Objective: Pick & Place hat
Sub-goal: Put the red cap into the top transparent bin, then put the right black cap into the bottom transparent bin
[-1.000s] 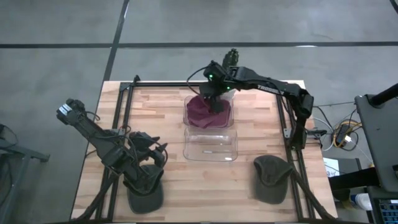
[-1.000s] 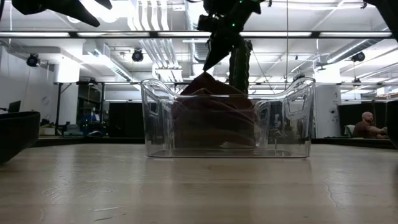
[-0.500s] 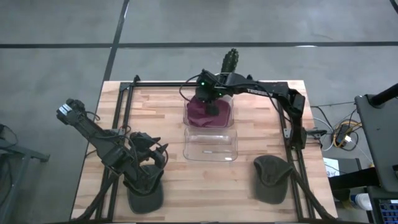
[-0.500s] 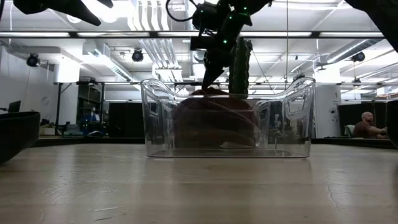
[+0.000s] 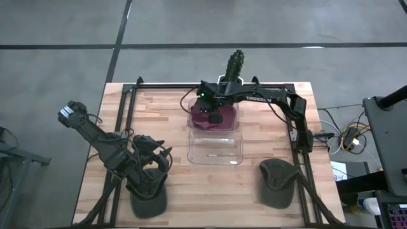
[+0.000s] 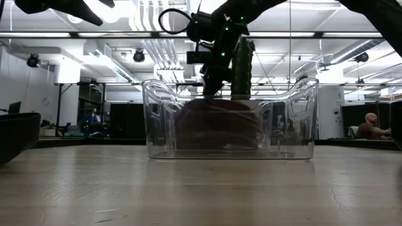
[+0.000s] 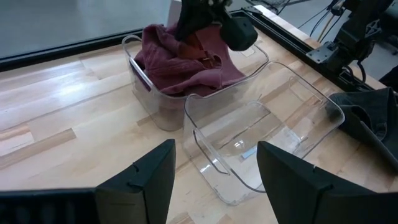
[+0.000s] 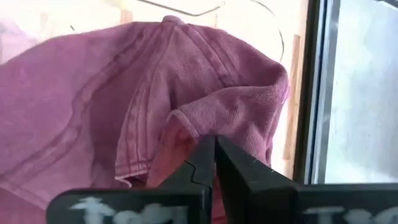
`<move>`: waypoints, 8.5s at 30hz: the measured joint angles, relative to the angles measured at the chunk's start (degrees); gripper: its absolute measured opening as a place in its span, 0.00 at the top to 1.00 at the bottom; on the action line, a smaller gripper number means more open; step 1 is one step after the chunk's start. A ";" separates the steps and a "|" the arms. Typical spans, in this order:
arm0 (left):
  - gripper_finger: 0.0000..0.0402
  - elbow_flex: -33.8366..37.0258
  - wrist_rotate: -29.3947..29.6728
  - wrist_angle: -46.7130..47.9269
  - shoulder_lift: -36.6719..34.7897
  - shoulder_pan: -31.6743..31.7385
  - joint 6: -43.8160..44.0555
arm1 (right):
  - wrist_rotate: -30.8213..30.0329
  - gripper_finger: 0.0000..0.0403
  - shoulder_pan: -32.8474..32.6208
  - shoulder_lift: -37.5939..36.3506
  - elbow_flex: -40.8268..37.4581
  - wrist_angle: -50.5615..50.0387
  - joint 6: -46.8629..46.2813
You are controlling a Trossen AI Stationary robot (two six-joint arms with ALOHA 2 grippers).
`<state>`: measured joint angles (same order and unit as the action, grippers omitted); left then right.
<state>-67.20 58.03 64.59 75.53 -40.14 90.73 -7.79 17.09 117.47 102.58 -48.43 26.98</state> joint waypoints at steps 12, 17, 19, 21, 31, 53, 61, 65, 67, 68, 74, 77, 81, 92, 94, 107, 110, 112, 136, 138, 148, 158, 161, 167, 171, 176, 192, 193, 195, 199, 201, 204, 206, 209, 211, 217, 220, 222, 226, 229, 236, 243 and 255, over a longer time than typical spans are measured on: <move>0.46 0.00 0.08 -0.39 0.00 0.00 -0.19 | 2.00 0.97 -0.33 0.05 -4.30 3.28 2.23; 0.46 0.04 0.10 -0.64 0.00 0.00 -0.16 | 2.65 0.97 -0.33 0.05 -6.58 4.30 3.29; 0.46 0.04 0.10 -0.74 0.00 0.00 -0.16 | 2.70 0.97 -0.36 0.13 -7.32 4.56 4.09; 0.46 0.04 0.10 -0.91 0.00 0.00 -0.16 | 2.67 0.97 -0.36 0.13 -8.08 5.53 4.53; 0.46 0.07 0.11 -2.50 0.00 0.00 -0.16 | 5.29 0.97 -0.36 0.13 -9.26 6.68 4.73; 0.46 0.07 0.11 -3.93 0.00 -0.01 -1.65 | 9.51 0.97 -0.14 3.29 -11.36 5.79 6.41; 0.46 0.07 0.10 -4.21 0.00 -0.02 -2.15 | 9.82 0.97 -0.17 2.72 -10.90 4.96 5.75; 0.46 0.05 0.10 -4.21 0.00 -0.02 -2.63 | 10.01 0.97 -0.33 1.73 -10.14 4.36 5.69; 0.46 0.06 0.11 -4.19 0.00 -0.02 -2.64 | 10.03 0.97 -0.38 1.52 -9.61 3.43 5.63; 0.46 0.05 0.10 -4.20 0.00 -0.02 -2.66 | 10.03 0.97 -0.37 1.46 -9.28 3.04 5.61; 0.46 0.05 0.10 -4.21 0.00 -0.02 -3.63 | 10.03 0.97 -0.36 1.38 -7.15 -1.75 5.60; 0.46 0.07 0.10 -4.21 0.00 -0.02 -3.73 | 10.01 0.97 -0.36 1.34 -5.59 -4.45 5.60; 0.46 0.05 0.10 -4.23 0.00 -0.02 -3.84 | 9.97 0.97 -0.36 1.29 -3.27 -7.77 5.58; 0.46 0.06 0.10 -6.15 0.00 -0.02 -6.32 | 9.01 0.97 -0.34 1.12 4.48 -16.98 4.68; 0.46 0.05 0.10 -6.56 0.00 -0.02 -7.05 | 8.99 0.97 -0.52 1.11 6.96 -19.46 4.28; 0.46 0.18 0.10 -7.01 0.00 -0.02 -9.96 | 9.16 0.97 -8.88 -6.76 17.21 -41.44 -9.49; 0.46 0.99 0.07 -7.04 0.00 -0.01 -9.93 | 9.16 0.97 -12.45 -11.54 14.81 -41.61 -15.48; 0.46 1.46 0.09 -7.36 0.00 -0.01 -9.94 | 9.16 0.97 -14.82 -14.62 12.95 -41.63 -20.35; 0.46 5.40 -0.73 -9.60 0.00 -0.04 -11.11 | 13.83 0.97 -39.67 -44.27 -23.89 -40.78 -83.07; 0.46 5.42 -0.73 -9.65 0.00 -0.04 -11.14 | 16.72 0.97 -40.51 -45.38 -26.52 -40.68 -86.91; 0.46 5.42 -0.78 -9.74 0.00 -0.04 -11.11 | 26.08 0.97 -47.69 -48.26 -34.38 -33.04 -103.17; 0.46 5.42 -0.78 -9.76 0.00 -0.04 -11.09 | 27.19 0.97 -58.98 -48.28 -38.11 -23.80 -121.17; 0.46 5.42 -0.78 -9.74 0.00 -0.04 -11.11 | 27.21 0.95 -61.94 -48.28 -39.95 -21.24 -125.78; 0.46 5.42 -0.78 -9.76 0.00 -0.04 -11.18 | 27.36 0.83 -66.21 -48.30 -42.91 -19.56 -134.28; 0.46 5.42 -0.79 -9.78 0.00 -0.04 -11.18 | 27.36 0.72 -66.87 -48.32 -44.33 -18.76 -139.55; 0.46 5.42 -0.78 -10.19 0.00 -0.04 -11.20 | 27.32 0.59 -66.85 -48.32 -47.31 -15.69 -146.62; 0.46 5.42 -0.78 -10.22 0.00 -0.04 -11.25 | 27.30 0.40 -66.84 -48.25 -58.19 -8.51 -162.10; 0.46 5.42 -0.80 -10.20 0.00 -0.03 -11.25 | 27.28 0.39 -66.84 -48.11 -58.29 -8.30 -162.11; 0.46 5.42 -0.78 -10.22 0.00 -0.02 -11.25 | 27.28 0.39 -66.84 -48.02 -58.48 -8.12 -162.43; 0.46 5.42 -0.78 -10.20 0.00 -0.02 -11.27 | 27.28 0.40 -66.84 -48.02 -59.02 -7.69 -162.89; 0.46 5.42 -0.80 -10.20 0.00 -0.02 -11.27 | 27.27 0.41 -66.84 -48.02 -59.66 -6.63 -162.95; 0.46 5.42 -0.80 -10.20 0.00 -0.02 -11.29 | 27.22 0.42 -66.84 -48.02 -61.55 -2.66 -163.12; 0.46 5.42 -0.80 -10.20 0.00 -0.02 -11.29 | 27.21 0.42 -66.84 -47.96 -63.19 0.05 -163.11; 0.46 5.42 -0.78 -10.19 0.00 -0.03 -11.29 | 27.19 0.42 -66.84 -47.73 -65.17 2.30 -163.11; 0.46 5.42 -0.79 -10.19 0.00 -0.02 -11.29 | 27.17 0.42 -66.84 -47.61 -65.68 2.80 -163.09; 0.46 5.42 -0.79 -10.17 0.00 -0.02 -11.29 | 24.97 0.48 -66.84 -47.61 -65.71 2.82 -162.67; 0.46 5.42 -0.80 -10.17 0.00 -0.02 -11.29 | 24.11 0.55 -66.82 -47.62 -65.98 2.77 -162.46; 0.46 5.42 -0.78 -10.17 0.00 -0.04 -11.29 | 24.11 0.63 -66.82 -47.60 -66.17 2.20 -162.27; 0.46 5.42 -0.78 -10.17 0.00 -0.02 -11.29 | 24.05 0.81 -66.82 -47.62 -66.39 2.05 -161.88; 0.46 5.42 -0.78 -10.17 0.00 -0.02 -11.29 | 22.85 0.94 -66.81 -47.65 -66.39 2.21 -161.05; 0.46 5.42 -0.78 -10.17 0.00 -0.02 -11.29 | 21.54 0.96 -66.82 -47.73 -64.14 1.74 -158.12; 0.46 5.42 -0.78 -10.17 0.00 -0.02 -11.41 | 18.09 0.97 -66.82 -48.85 -52.08 -8.72 -150.88; 0.46 5.42 -0.78 -10.15 0.00 -0.02 -11.71 | 6.98 0.97 -66.56 -48.89 -22.49 -34.70 -130.00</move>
<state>-61.78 57.25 54.43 75.53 -40.16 79.02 -0.81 -49.47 68.58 80.09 -83.13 -103.03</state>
